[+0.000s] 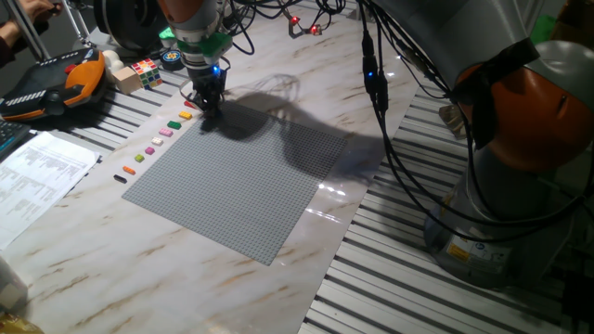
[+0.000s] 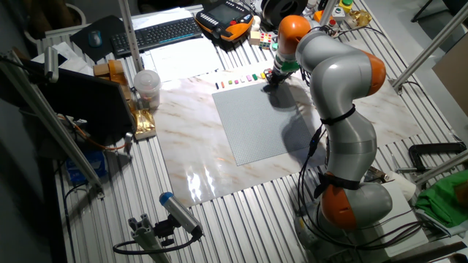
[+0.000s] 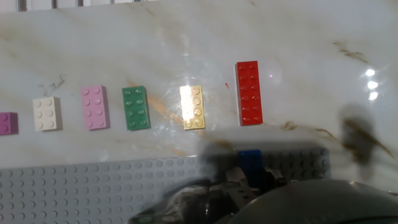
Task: Build with small Lego blocks
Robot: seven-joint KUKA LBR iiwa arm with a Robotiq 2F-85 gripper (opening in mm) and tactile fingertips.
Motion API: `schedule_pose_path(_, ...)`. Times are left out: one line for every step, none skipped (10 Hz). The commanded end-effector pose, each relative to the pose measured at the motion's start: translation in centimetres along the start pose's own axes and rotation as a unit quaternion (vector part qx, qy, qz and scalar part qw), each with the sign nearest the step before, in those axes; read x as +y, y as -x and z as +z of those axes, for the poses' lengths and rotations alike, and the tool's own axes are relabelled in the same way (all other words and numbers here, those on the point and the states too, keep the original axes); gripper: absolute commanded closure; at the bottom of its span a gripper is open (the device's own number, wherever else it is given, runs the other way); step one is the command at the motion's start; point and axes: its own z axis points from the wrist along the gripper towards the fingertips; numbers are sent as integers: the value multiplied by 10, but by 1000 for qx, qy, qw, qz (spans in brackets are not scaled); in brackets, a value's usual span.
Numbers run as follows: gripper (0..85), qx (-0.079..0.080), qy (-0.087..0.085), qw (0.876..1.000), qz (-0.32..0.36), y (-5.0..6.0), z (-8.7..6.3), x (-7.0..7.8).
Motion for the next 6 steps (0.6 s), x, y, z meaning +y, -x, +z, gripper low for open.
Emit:
schedule_pose_path(843, 1, 0, 1000, 0, -1, 1, 0)
schedule_pose_path(843, 1, 1, 1000, 1, -1, 2, -1)
schedule_pose_path(843, 1, 1, 1000, 1, -1, 2, -1)
schedule_pose_path(843, 2, 1, 1000, 1, -1, 1, -1)
schedule_pose_path(843, 3, 2, 1000, 1, -2, 1, -1)
schedule_pose_path(843, 4, 1, 1000, 1, -3, 1, 0)
